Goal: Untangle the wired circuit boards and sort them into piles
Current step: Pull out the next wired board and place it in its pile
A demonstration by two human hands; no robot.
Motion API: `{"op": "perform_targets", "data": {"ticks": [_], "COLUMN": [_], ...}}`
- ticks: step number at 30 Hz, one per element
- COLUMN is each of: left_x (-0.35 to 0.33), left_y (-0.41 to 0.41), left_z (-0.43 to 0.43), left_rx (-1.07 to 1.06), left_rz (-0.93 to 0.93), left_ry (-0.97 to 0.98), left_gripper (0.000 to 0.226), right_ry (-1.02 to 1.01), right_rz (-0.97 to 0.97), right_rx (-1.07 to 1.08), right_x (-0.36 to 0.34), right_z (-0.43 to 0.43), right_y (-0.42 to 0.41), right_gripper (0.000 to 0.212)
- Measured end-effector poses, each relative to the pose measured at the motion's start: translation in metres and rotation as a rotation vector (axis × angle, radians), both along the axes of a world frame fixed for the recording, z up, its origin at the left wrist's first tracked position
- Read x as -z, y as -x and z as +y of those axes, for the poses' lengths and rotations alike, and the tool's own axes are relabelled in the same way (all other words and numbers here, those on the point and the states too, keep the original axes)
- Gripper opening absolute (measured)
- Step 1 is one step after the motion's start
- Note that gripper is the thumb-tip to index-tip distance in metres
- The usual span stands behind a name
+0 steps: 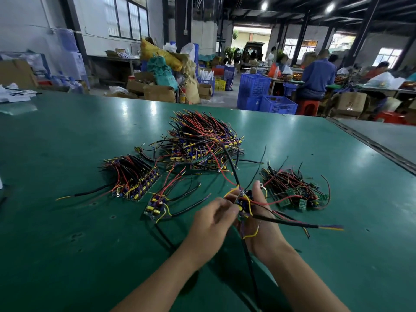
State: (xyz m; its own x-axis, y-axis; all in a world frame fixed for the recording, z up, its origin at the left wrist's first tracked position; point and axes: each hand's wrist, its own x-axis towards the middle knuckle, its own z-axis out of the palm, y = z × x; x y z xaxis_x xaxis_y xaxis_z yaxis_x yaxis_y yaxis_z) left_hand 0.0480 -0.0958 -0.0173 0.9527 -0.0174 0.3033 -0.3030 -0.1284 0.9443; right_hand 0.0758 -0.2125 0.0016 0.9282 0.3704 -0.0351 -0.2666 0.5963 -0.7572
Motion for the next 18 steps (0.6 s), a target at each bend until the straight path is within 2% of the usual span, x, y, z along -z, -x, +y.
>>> {"op": "perform_targets", "data": {"ticks": [2,5,7,9,10,11,13,16,18], "left_x": [0.000,-0.005,-0.009,-0.012,-0.011,-0.012,-0.010,-0.009,-0.009], "left_y": [0.002,0.004,0.004,0.003,0.003,0.003,0.004,0.006,0.005], "left_z": [-0.002,-0.003,-0.004,-0.004,-0.003,-0.002,-0.001,-0.002,-0.001], "left_rx": [0.060,0.099,0.083,0.036,0.018,0.007,0.024,0.052,0.011], "left_rz": [0.002,0.032,0.058,0.083,0.089,0.090,0.081,0.077,0.114], "left_ry": [0.002,0.109,0.189,0.248,0.269,0.283,0.298,0.339,0.392], "left_gripper": [0.023,0.019,0.023,0.027,0.030,0.031,0.031,0.026,0.025], "right_ry": [-0.005,0.115,0.191,0.353,0.451,0.519,0.547,0.511,0.552], "right_rz": [0.005,-0.058,-0.048,-0.063,-0.138,-0.261,-0.369,-0.571,-0.634], "right_rx": [-0.041,-0.077,-0.019,0.115,0.185,0.241,0.295,0.138,0.079], "right_x": [0.001,0.008,0.010,0.011,0.010,0.011,0.011,0.010,0.010], "right_z": [0.001,0.000,0.003,0.007,0.006,0.002,-0.006,-0.021,-0.027], "right_y": [0.001,0.002,-0.006,-0.016,-0.019,-0.018,-0.018,-0.008,-0.005], "right_gripper": [0.050,0.048,0.040,0.024,0.012,0.012,0.023,0.010,0.009]}}
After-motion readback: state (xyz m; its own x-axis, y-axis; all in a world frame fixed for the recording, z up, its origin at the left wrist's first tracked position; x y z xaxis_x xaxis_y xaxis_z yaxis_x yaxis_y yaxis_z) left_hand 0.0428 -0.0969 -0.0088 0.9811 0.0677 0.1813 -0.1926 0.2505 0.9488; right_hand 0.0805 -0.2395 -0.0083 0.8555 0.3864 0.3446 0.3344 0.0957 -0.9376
